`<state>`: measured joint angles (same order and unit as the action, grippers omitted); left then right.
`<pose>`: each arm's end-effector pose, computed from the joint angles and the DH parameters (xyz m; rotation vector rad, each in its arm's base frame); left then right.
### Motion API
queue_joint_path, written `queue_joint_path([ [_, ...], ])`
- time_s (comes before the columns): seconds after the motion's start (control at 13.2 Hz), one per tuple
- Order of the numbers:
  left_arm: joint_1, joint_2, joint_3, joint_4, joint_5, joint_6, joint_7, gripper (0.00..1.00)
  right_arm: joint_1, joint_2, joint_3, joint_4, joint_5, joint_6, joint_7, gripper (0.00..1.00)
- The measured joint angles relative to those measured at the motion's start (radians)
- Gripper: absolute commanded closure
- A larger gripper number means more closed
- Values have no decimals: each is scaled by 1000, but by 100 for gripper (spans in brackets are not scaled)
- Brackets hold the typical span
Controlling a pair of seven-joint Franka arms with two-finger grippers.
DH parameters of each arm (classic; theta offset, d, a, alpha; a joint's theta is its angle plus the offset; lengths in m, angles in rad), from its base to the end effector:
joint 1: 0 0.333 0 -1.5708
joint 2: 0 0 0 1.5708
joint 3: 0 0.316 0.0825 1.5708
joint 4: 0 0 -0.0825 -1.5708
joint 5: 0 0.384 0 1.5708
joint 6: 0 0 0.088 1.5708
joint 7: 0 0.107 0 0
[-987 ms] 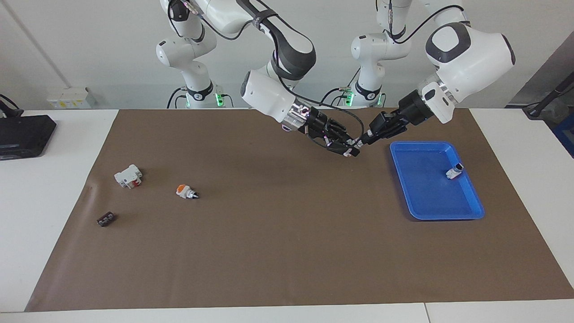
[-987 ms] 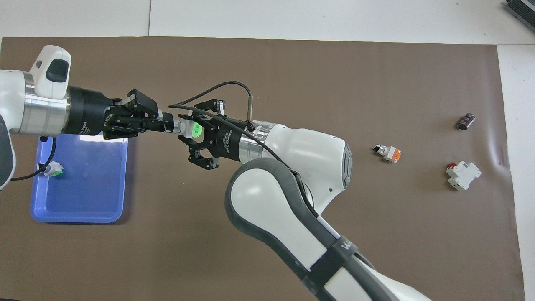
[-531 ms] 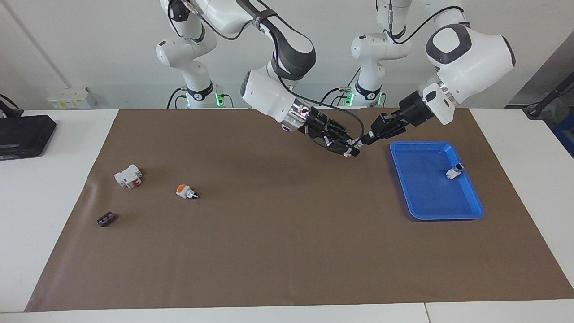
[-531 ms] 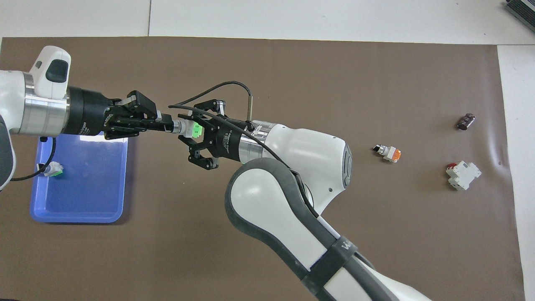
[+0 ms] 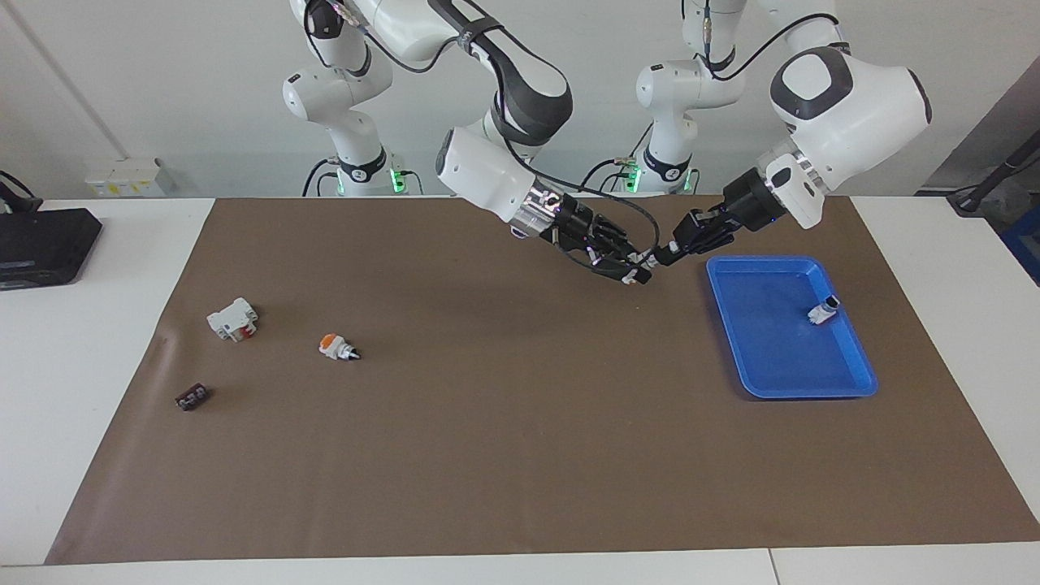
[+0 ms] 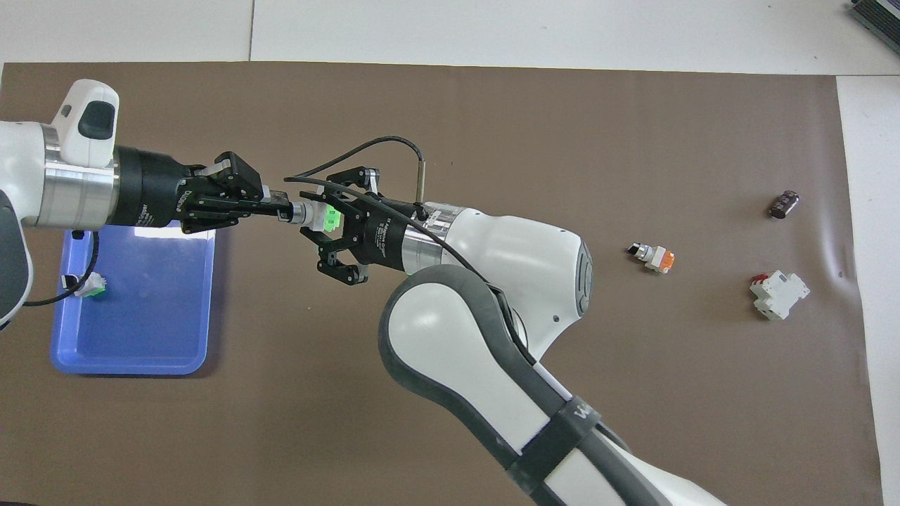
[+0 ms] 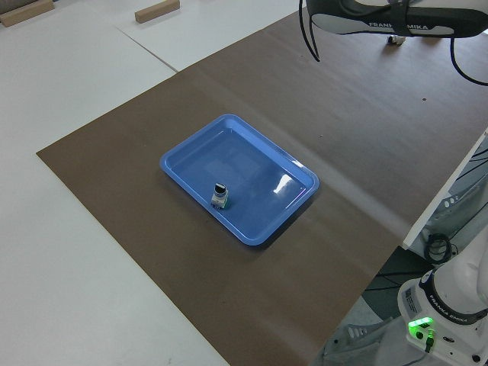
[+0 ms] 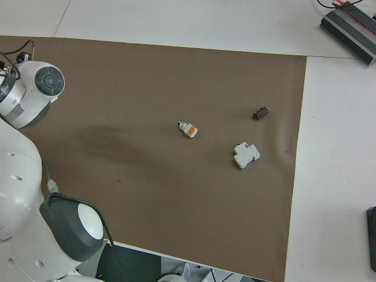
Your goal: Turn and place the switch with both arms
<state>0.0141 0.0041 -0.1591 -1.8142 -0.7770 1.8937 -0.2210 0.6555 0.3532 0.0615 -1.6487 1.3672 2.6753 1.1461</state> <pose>0.5638 -0.1343 0.5550 2.3670 0.3644 -0.0821 0.5472 0.4302 0.4643 -1.5019 1.4333 0.5370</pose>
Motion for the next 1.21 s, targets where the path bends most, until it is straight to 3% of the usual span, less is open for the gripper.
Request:
queue_joint_path([
  [0.61,0,0,0,-5,-1,0,-36,100,0,2,0,-1,-10,0,0,100],
  [1.21,-1,-1,0,-10,-1,1,-416,100,-1,3,-1,0,-14,0,0,100],
])
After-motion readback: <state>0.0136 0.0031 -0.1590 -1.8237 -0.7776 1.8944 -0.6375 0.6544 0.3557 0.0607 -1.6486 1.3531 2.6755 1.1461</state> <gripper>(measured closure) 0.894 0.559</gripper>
